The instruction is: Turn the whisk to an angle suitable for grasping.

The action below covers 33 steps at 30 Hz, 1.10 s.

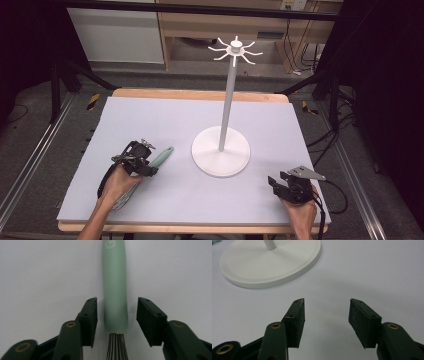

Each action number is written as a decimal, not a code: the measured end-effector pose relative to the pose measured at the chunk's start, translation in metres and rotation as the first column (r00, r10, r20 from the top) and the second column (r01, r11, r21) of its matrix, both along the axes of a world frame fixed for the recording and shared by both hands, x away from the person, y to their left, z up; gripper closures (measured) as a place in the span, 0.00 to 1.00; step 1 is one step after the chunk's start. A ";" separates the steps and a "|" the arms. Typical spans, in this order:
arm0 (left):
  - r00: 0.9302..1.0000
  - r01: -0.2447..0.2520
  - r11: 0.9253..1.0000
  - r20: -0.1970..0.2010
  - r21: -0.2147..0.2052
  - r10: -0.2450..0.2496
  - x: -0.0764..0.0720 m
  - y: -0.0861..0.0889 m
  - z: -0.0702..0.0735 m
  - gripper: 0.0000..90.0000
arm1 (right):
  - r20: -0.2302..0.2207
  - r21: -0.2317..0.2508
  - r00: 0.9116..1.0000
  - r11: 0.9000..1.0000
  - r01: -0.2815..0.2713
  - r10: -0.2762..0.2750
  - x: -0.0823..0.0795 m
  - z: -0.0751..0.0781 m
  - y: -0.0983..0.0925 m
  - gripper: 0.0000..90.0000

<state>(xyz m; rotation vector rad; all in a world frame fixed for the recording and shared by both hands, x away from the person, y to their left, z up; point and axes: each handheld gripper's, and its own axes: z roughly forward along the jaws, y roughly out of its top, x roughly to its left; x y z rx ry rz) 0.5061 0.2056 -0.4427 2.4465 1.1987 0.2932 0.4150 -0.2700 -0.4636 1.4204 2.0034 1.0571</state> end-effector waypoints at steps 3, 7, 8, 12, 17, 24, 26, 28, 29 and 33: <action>1.000 -0.002 1.000 0.021 -0.015 0.002 0.001 0.000 0.004 0.48 | 0.003 -0.001 1.000 1.000 -0.001 0.001 0.000 0.000 0.000 0.52; 0.998 0.012 0.999 0.066 -0.046 -0.009 0.003 -0.001 0.014 0.46 | 0.000 0.001 1.000 1.000 -0.001 0.001 0.000 0.000 0.000 0.52; 0.997 0.015 0.999 0.082 -0.046 -0.011 0.004 -0.001 0.016 0.46 | 0.000 0.001 1.000 1.000 -0.001 0.001 0.000 0.000 0.000 0.52; 0.997 0.024 0.997 0.080 -0.068 -0.019 0.013 -0.005 0.017 0.47 | 0.000 0.001 1.000 1.000 0.001 -0.001 0.000 0.000 0.000 0.53; 0.999 0.036 0.997 0.037 -0.063 -0.033 0.022 -0.012 0.008 0.50 | 0.003 -0.001 1.000 1.000 -0.001 0.001 0.001 0.000 -0.002 0.53; 0.998 0.060 0.996 -0.003 -0.065 -0.060 0.022 -0.021 -0.002 0.56 | 0.002 0.006 1.000 1.000 0.003 -0.003 0.000 0.000 -0.002 0.53; 0.998 0.060 0.996 -0.006 -0.063 -0.061 0.021 -0.022 -0.004 0.57 | 0.002 0.006 1.000 1.000 0.002 -0.002 0.000 0.000 -0.002 0.53; 0.998 0.057 0.997 -0.009 -0.055 -0.057 0.020 -0.023 -0.005 0.61 | 0.002 0.006 1.000 1.000 0.001 -0.001 0.000 0.000 -0.002 0.53; 0.998 0.063 0.997 -0.016 -0.050 -0.064 0.021 -0.022 -0.005 0.62 | -0.002 0.009 1.000 1.000 0.000 0.000 0.000 0.000 -0.002 0.53; 0.998 0.054 0.997 -0.028 -0.050 -0.055 0.022 -0.024 -0.008 0.67 | -0.002 0.007 1.000 1.000 -0.001 0.001 0.001 0.000 -0.002 0.53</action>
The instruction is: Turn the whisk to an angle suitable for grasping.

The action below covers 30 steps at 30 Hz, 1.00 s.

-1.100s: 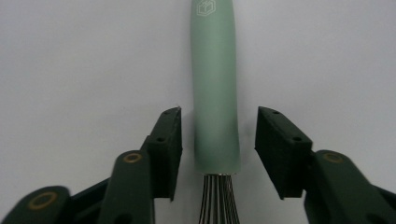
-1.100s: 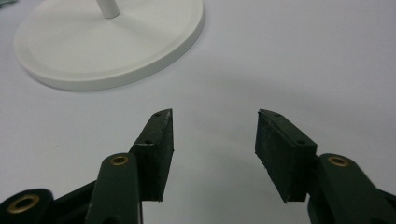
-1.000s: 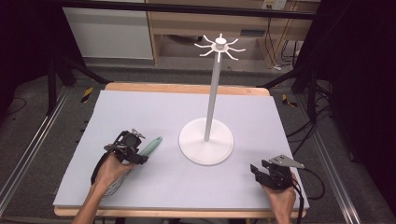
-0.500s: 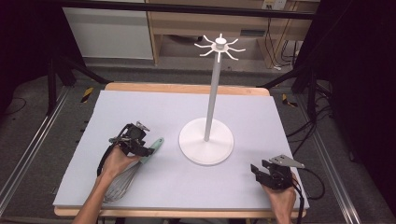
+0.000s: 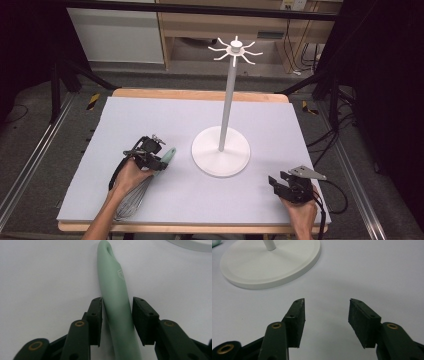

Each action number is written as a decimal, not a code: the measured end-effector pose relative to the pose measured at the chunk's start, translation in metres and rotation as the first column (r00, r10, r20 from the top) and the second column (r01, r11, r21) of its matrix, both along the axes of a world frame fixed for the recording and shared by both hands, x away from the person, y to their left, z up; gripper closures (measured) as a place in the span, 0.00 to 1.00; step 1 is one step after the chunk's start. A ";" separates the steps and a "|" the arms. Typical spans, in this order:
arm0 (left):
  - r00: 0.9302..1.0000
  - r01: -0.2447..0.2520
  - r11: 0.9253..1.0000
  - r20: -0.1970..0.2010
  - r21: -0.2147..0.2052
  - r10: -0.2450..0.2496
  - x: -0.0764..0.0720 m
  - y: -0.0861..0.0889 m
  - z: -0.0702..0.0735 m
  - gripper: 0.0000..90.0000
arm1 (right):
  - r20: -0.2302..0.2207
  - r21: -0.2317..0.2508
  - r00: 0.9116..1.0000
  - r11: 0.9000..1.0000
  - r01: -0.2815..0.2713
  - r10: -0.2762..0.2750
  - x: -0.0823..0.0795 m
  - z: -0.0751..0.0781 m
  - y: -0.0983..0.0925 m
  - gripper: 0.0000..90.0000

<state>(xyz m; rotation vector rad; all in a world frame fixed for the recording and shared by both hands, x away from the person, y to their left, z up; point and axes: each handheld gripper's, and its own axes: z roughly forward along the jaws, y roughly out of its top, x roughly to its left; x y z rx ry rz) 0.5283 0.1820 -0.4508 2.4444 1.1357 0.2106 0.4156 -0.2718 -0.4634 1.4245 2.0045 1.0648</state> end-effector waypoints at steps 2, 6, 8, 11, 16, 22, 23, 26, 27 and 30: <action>1.000 0.001 1.000 -0.001 0.006 0.000 0.000 -0.001 -0.001 0.68 | 0.000 0.002 1.000 1.000 0.000 0.000 0.000 0.000 0.000 0.53; 1.000 -0.008 1.000 0.008 0.015 0.008 -0.002 -0.002 -0.001 0.68 | -0.002 0.002 1.000 1.000 -0.001 0.001 0.000 0.000 0.000 0.53; 1.000 -0.012 1.000 0.011 0.023 0.012 -0.002 -0.003 -0.001 0.69 | -0.001 0.000 1.000 1.000 -0.004 0.004 0.000 0.000 0.000 0.53; 1.000 -0.024 0.999 0.011 0.032 0.023 -0.002 -0.005 -0.002 0.69 | -0.004 0.004 1.000 1.000 -0.001 0.001 0.000 0.000 0.000 0.53; 0.999 -0.054 0.998 0.001 0.029 0.054 -0.001 -0.005 -0.001 0.71 | -0.005 0.006 1.000 1.000 -0.003 0.003 0.000 0.000 0.000 0.54; 0.995 -0.094 0.996 -0.014 0.005 0.094 0.000 -0.004 -0.001 0.73 | -0.006 0.007 1.000 1.000 -0.006 0.006 0.001 0.000 0.000 0.54; 0.995 -0.100 0.995 -0.013 -0.001 0.100 0.000 -0.003 -0.001 0.74 | -0.006 0.007 1.000 1.000 -0.006 0.006 0.001 0.000 0.000 0.54; 0.994 -0.107 0.994 -0.028 -0.032 0.106 -0.001 -0.002 0.000 0.74 | -0.008 0.009 1.000 1.000 -0.004 0.005 0.001 0.000 0.000 0.54; 0.994 -0.104 0.994 -0.026 -0.038 0.103 -0.001 -0.002 0.001 0.74 | -0.009 0.010 1.000 1.000 -0.004 0.005 0.001 0.000 0.000 0.55; 0.995 -0.097 0.994 -0.009 -0.042 0.097 -0.005 -0.003 0.005 0.75 | -0.007 0.007 1.000 1.000 -0.007 0.007 0.001 0.000 0.000 0.55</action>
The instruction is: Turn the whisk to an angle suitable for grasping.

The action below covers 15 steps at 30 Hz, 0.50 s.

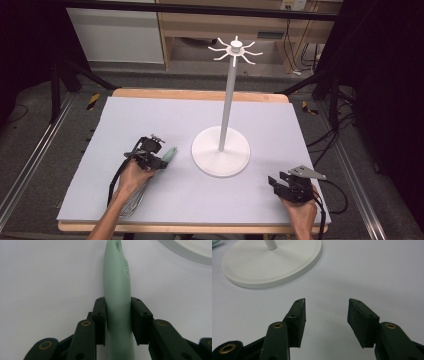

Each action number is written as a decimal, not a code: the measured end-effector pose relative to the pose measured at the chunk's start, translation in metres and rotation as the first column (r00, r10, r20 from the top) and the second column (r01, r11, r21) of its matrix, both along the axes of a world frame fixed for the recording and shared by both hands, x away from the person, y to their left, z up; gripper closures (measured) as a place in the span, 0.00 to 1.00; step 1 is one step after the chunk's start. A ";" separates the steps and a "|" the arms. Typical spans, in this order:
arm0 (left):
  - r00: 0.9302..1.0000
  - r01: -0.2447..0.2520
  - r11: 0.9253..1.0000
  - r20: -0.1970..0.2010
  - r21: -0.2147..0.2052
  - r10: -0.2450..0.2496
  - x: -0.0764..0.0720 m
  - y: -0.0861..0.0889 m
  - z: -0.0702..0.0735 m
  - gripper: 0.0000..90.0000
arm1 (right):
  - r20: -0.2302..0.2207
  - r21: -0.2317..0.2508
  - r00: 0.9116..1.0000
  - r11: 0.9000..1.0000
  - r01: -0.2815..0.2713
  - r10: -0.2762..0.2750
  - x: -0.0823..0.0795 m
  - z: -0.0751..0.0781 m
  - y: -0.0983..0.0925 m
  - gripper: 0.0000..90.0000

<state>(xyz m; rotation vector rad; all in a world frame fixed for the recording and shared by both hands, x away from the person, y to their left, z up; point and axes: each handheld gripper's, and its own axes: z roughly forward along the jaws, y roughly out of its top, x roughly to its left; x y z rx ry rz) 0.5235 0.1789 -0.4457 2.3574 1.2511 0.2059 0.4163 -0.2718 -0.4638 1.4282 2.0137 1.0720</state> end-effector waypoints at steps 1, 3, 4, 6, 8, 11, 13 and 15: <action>1.000 -0.002 1.000 0.008 -0.001 0.002 -0.002 0.000 0.002 0.75 | 0.000 0.000 1.000 1.000 0.001 -0.001 0.000 0.000 0.000 0.55; 1.000 -0.004 1.000 0.024 -0.008 0.004 -0.005 0.000 0.006 0.75 | 0.000 0.002 1.000 1.000 0.000 0.000 0.000 0.000 0.000 0.55; 0.999 -0.001 1.000 0.032 -0.011 0.001 -0.006 0.000 0.009 0.75 | -0.003 0.007 1.000 1.000 0.003 -0.003 0.000 0.000 0.000 0.55; 0.999 0.001 1.000 0.044 -0.017 -0.001 -0.009 0.001 0.013 0.75 | -0.002 0.008 1.000 1.000 0.002 -0.002 0.000 0.001 0.000 0.55; 0.998 0.005 1.000 0.061 -0.027 -0.003 -0.012 0.000 0.018 0.75 | -0.002 0.009 1.000 1.000 0.002 -0.002 0.000 0.001 0.000 0.55; 0.996 0.005 0.999 0.094 -0.039 -0.001 -0.018 0.001 0.025 0.75 | -0.003 0.012 1.000 1.000 0.006 -0.006 -0.001 0.001 0.000 0.55; 0.994 0.009 0.999 0.109 -0.047 -0.004 -0.020 0.002 0.030 0.75 | 0.000 0.010 1.000 1.000 0.003 -0.003 -0.001 0.001 0.000 0.55; 0.993 0.012 0.998 0.122 -0.062 -0.004 -0.023 0.004 0.034 0.75 | 0.002 0.007 1.000 1.000 0.002 -0.002 -0.001 0.001 -0.001 0.55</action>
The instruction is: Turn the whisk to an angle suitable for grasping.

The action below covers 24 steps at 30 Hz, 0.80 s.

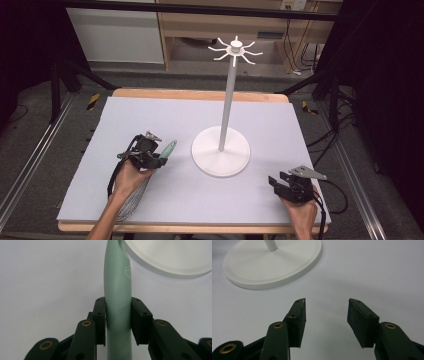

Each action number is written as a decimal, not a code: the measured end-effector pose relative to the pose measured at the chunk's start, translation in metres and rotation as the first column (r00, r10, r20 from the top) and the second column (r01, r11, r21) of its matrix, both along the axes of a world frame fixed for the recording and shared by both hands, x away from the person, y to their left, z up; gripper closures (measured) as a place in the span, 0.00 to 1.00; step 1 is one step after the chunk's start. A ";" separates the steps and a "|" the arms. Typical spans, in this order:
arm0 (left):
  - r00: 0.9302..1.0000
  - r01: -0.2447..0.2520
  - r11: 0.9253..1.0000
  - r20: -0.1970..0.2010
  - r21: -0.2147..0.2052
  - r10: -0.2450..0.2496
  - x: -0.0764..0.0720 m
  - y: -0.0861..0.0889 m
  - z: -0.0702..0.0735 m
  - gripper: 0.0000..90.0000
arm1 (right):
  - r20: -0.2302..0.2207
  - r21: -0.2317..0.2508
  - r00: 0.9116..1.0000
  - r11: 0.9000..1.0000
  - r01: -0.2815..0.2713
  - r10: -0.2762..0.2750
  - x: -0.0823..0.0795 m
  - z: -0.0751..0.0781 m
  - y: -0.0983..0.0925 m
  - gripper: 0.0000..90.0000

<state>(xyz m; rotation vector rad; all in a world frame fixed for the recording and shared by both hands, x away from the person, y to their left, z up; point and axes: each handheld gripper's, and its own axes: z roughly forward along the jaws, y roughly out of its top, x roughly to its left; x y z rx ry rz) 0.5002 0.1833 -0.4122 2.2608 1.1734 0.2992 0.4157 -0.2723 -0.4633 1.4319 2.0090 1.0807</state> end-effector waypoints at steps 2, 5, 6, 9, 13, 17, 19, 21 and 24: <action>1.000 -0.002 1.000 0.008 -0.007 0.002 -0.001 0.001 0.001 0.75 | 0.003 -0.001 1.000 1.000 -0.002 0.002 0.000 0.000 0.000 0.55; 0.999 -0.004 0.999 0.050 -0.039 0.006 -0.009 0.005 0.011 0.75 | 0.000 0.005 1.000 1.000 0.003 -0.003 0.000 0.000 0.000 0.55; 0.998 -0.003 0.999 0.064 -0.049 0.006 -0.011 0.008 0.014 0.75 | -0.002 0.007 1.000 1.000 0.002 -0.002 0.000 0.000 0.000 0.55; 0.994 0.008 0.997 0.107 -0.075 0.000 -0.016 0.012 0.023 0.75 | 0.003 0.006 1.000 1.000 0.004 -0.004 0.000 0.000 0.000 0.55; 0.984 0.009 0.994 0.175 -0.110 0.011 -0.023 0.015 0.033 0.75 | 0.007 0.012 1.000 1.000 0.005 -0.005 -0.001 0.001 -0.001 0.55; 0.971 0.015 0.990 0.237 -0.141 0.019 -0.031 0.016 0.043 0.75 | 0.007 0.011 1.000 1.000 0.006 -0.006 -0.001 0.001 -0.001 0.55; 0.962 0.021 0.987 0.271 -0.160 0.024 -0.035 0.016 0.049 0.75 | 0.008 0.010 1.000 1.000 0.005 -0.005 -0.001 0.001 -0.001 0.55; 0.954 0.030 0.984 0.299 -0.178 0.025 -0.039 0.017 0.055 0.75 | 0.008 0.010 1.000 1.000 0.005 -0.005 -0.001 0.001 -0.001 0.55; 0.938 0.046 0.976 0.346 -0.214 0.032 -0.044 0.019 0.063 0.75 | 0.008 0.010 1.000 1.000 0.005 -0.005 -0.001 0.001 -0.001 0.55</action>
